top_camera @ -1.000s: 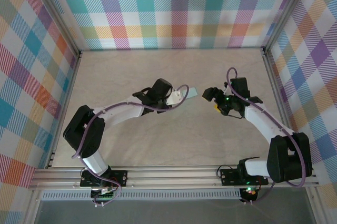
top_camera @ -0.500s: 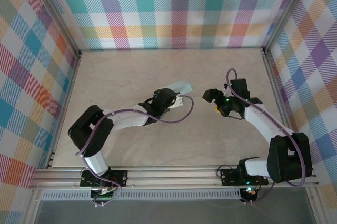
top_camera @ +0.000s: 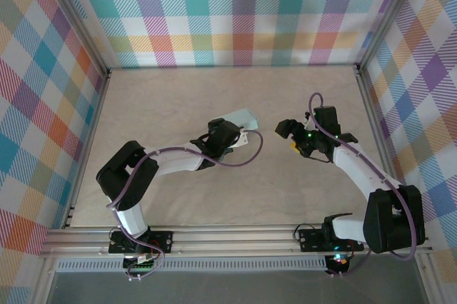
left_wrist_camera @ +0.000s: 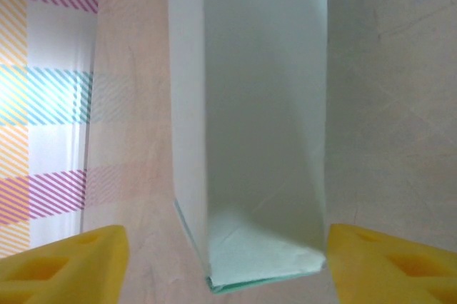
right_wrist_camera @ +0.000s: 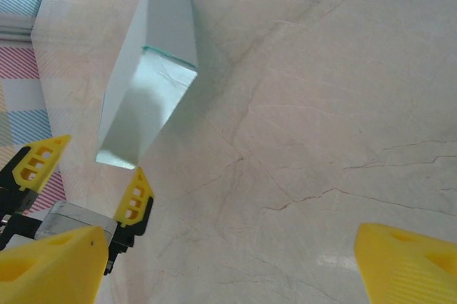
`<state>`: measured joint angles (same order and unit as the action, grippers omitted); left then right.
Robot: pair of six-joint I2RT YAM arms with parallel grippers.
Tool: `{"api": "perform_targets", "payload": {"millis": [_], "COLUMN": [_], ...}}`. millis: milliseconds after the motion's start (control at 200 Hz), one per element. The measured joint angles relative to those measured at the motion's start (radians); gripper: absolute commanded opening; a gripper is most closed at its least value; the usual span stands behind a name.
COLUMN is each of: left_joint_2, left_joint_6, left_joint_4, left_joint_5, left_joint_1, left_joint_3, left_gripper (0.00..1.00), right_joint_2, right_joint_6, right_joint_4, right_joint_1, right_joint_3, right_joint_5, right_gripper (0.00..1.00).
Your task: Fold the paper box
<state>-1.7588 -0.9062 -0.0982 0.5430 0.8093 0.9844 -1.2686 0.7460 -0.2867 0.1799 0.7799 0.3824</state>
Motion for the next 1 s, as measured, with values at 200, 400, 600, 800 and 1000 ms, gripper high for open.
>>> {"api": "perform_targets", "payload": {"millis": [200, 400, 600, 800, 1000], "left_joint_2": [0.005, 0.163, 0.463, 0.660, 0.650], "left_joint_6": [0.077, 0.253, 0.539, 0.710, 0.784], "left_joint_4": [0.034, 0.035, -0.043, -0.108, -0.221], "left_joint_5": [-0.053, -0.174, -0.257, -0.191, -0.199], "left_joint_1": [-0.006, -0.056, -0.242, -0.404, -0.572], "left_joint_3": [0.000, -0.077, -0.229, -0.427, -0.596], "left_gripper": [1.00, 1.00, 1.00, 1.00, 1.00], "right_joint_2": [0.008, 0.057, 0.176, 0.209, 0.074], "right_joint_6": [-0.007, -0.093, -0.278, -0.539, -0.697], "right_joint_4": [0.000, 0.001, 0.074, 0.272, 0.569], "right_joint_1": [-0.005, -0.008, -0.009, -0.011, -0.065], "right_joint_3": [0.000, 0.000, -0.050, -0.176, -0.306], "right_joint_5": [-0.001, -0.058, -0.269, -0.520, -0.571], "right_gripper": [0.92, 1.00, 1.00, 1.00, 1.00]}}
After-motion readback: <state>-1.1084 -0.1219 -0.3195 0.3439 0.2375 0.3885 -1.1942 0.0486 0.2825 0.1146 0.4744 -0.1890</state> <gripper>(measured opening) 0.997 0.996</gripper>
